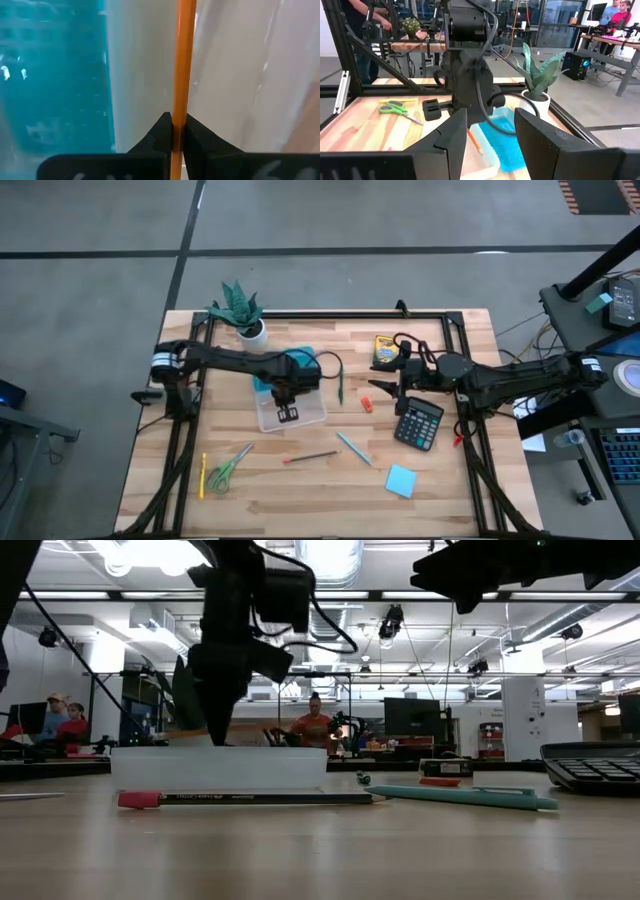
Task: Pack school essentials
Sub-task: Put the orange pencil into the blue supply box
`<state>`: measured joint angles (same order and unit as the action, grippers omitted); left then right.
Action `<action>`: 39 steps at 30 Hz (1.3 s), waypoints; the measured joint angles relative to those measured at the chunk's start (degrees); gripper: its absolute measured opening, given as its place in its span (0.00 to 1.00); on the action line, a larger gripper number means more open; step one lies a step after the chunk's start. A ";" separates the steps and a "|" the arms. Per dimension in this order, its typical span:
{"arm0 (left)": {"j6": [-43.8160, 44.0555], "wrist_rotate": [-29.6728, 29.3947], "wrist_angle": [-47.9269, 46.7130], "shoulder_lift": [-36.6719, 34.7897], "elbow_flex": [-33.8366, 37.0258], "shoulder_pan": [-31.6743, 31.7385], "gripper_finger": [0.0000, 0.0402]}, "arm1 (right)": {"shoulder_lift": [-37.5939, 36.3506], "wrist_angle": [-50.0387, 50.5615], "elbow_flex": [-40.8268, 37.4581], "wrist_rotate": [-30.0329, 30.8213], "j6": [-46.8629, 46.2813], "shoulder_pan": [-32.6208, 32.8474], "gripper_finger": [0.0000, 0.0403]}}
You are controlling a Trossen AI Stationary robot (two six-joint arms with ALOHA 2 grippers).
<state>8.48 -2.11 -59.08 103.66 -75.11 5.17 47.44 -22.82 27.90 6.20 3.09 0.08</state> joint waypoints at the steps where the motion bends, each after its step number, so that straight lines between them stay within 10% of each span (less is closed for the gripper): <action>1: -1.02 0.00 -0.14 1.12 -0.76 0.00 0.01 | 0.01 0.19 0.00 -0.01 0.02 0.00 0.38; 24: -2.64 -3.99 -1.04 4.96 -3.15 0.02 0.20 | 0.46 0.34 -0.02 -0.01 0.62 0.00 0.37; 39: -4.52 -4.60 15.57 2.43 -0.91 -0.39 0.20 | 0.45 1.51 -0.04 -0.01 0.97 0.01 0.35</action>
<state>3.96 -6.71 -43.51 106.09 -76.03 4.78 47.89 -21.31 27.86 6.20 4.06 0.08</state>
